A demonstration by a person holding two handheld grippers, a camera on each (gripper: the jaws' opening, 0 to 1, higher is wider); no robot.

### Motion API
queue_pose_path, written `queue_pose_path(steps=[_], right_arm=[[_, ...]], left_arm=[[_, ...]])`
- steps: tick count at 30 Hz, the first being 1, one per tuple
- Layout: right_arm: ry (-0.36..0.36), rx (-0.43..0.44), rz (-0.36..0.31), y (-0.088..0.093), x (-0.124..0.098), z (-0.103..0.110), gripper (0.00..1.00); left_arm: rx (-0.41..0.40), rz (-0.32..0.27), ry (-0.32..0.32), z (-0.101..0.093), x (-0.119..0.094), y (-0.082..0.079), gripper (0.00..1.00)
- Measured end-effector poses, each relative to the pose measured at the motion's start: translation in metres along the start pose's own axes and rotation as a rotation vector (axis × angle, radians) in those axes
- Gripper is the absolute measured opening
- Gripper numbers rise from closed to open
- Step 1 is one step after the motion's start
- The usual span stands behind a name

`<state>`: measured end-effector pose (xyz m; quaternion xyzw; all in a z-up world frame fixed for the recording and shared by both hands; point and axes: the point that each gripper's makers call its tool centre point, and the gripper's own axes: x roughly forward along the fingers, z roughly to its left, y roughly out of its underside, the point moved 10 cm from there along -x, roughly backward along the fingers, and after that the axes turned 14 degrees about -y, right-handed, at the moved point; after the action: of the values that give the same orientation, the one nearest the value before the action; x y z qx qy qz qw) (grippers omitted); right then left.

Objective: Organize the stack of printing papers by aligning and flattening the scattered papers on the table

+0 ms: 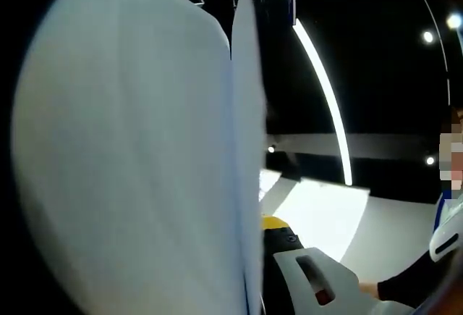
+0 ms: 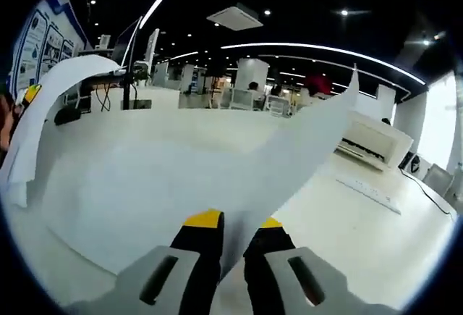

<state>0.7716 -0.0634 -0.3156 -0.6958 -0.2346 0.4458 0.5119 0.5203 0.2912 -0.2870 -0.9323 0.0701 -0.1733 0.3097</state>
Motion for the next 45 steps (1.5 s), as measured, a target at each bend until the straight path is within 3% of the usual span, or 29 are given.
queue_pose_path(steps=[36, 42, 45], right_arm=[[0.053, -0.031, 0.005, 0.001, -0.001, -0.005, 0.03], [0.062, 0.114, -0.092, -0.001, -0.013, -0.014, 0.0], [0.058, 0.13, -0.096, 0.0, -0.017, -0.017, 0.0]], left_arm=[[-0.004, -0.002, -0.004, 0.005, -0.001, -0.002, 0.06], [-0.007, -0.002, -0.004, 0.007, 0.0, -0.003, 0.06], [-0.018, -0.003, -0.007, 0.007, 0.0, -0.003, 0.06]])
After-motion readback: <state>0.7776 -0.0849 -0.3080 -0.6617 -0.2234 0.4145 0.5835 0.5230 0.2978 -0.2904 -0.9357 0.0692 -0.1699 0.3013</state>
